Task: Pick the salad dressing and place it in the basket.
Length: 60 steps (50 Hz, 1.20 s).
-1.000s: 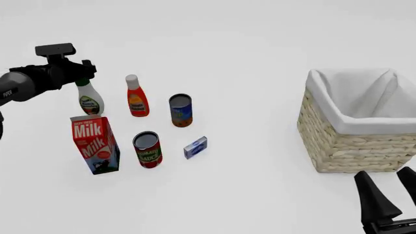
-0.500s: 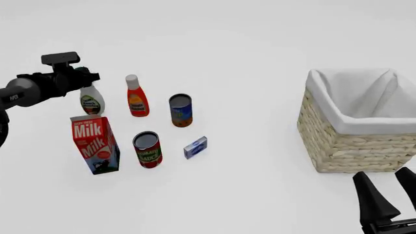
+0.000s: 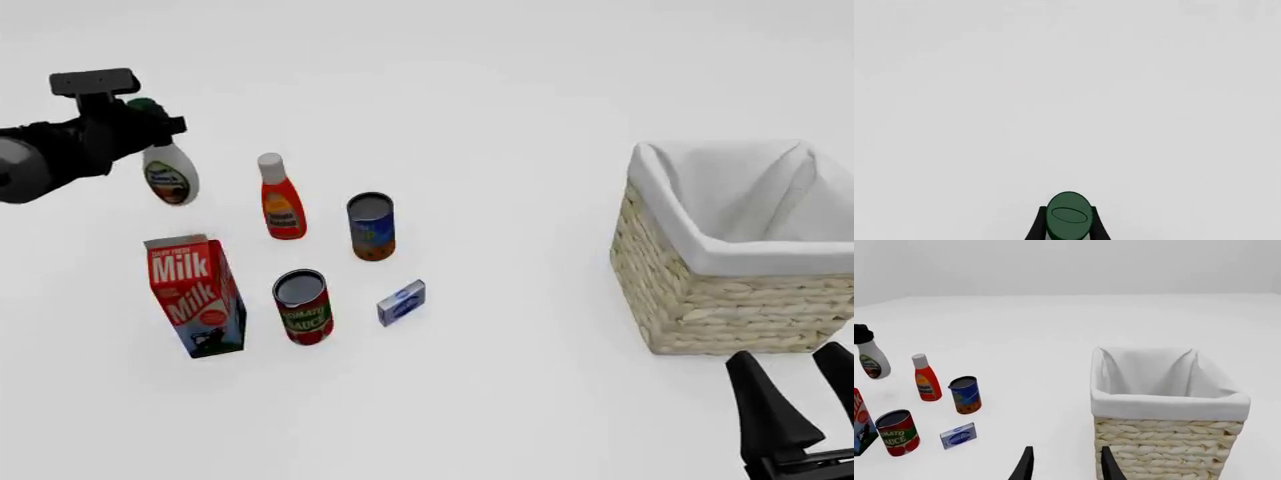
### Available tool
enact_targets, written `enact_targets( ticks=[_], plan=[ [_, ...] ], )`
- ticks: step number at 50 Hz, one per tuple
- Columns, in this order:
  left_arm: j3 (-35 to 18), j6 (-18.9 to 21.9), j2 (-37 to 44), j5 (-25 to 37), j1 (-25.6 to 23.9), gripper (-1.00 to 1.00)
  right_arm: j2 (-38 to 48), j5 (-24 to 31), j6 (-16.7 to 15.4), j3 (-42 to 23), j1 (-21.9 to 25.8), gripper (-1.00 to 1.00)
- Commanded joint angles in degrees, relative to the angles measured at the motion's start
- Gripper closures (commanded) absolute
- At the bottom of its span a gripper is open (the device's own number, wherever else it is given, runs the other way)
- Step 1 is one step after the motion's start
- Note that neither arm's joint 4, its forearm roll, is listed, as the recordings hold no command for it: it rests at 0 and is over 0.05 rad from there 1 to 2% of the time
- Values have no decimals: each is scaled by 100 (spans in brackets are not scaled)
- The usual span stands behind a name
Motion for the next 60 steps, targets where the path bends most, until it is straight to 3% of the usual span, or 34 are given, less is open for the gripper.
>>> enact_targets(
  ticks=[1,9,27,43,60],
  plan=[
    [-386,305,-586,382,-271,100,-14,34,-16,-36,1,-100],
    [-598,385,-1111,692,-686,100,-16,84,-20,-111,49,-100],
    [-604,403,-2474,1098,-2495,100,-16,129,-20,-163,83,-100],
    [-294,205,-2582,1055,-3855,100,-17,184,-33,-249,61,-100],
    [-54,-12,-2494,871,-4853,100,-18,203,-60,-301,64,-100]
  ],
)
